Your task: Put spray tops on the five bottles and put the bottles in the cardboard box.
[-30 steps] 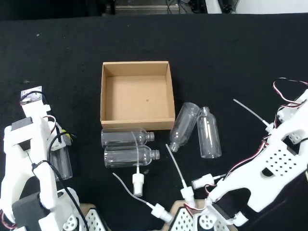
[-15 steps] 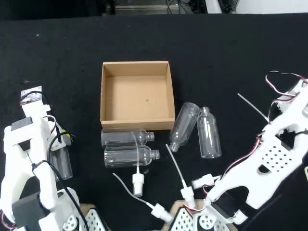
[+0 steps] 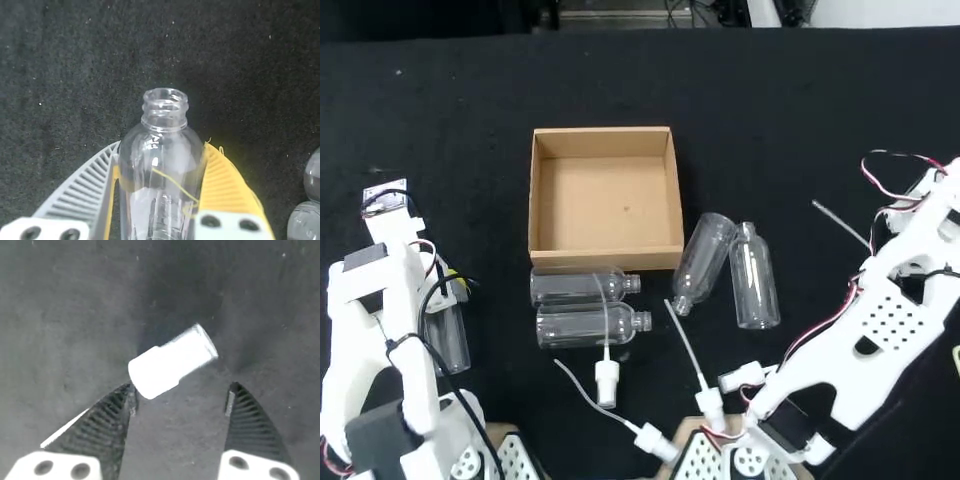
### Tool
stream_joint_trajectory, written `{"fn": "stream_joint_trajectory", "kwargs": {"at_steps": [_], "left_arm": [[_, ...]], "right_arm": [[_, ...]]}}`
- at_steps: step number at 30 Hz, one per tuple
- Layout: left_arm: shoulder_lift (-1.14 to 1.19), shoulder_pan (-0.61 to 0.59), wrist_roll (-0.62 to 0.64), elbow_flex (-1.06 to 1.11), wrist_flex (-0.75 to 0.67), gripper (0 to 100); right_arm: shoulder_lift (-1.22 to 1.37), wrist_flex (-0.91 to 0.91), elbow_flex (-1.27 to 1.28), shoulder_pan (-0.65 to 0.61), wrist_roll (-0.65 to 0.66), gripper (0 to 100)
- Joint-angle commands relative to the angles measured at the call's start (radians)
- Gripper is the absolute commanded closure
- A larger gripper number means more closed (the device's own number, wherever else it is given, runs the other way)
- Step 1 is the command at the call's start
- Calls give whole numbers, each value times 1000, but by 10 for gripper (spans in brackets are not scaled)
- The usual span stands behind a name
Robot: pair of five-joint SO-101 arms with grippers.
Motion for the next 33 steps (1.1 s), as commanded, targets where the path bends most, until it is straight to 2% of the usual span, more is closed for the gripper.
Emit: {"fn": "stream_joint_trajectory", "kwargs": {"at_steps": [1, 19, 21, 24, 26, 30, 33], "left_arm": [[-37, -2, -3, -4, -9, 970], [-37, -2, -3, -4, -9, 970], [-37, -2, -3, -4, -9, 970], [-37, 1, -3, -4, -11, 970], [-37, 2, -3, -4, -12, 970], [-37, 2, -3, -4, -12, 970], [-37, 2, -3, -4, -12, 970]], "right_arm": [[-1, -5, -101, 2, -17, 734], [206, -3, -328, 14, -17, 736], [226, 2, -331, 14, -17, 786], [231, 26, -354, 14, -3, 945], [229, 43, -397, 11, 60, 989], [231, 104, -532, 5, 222, 987], [236, 104, -650, -15, 411, 987]]}}
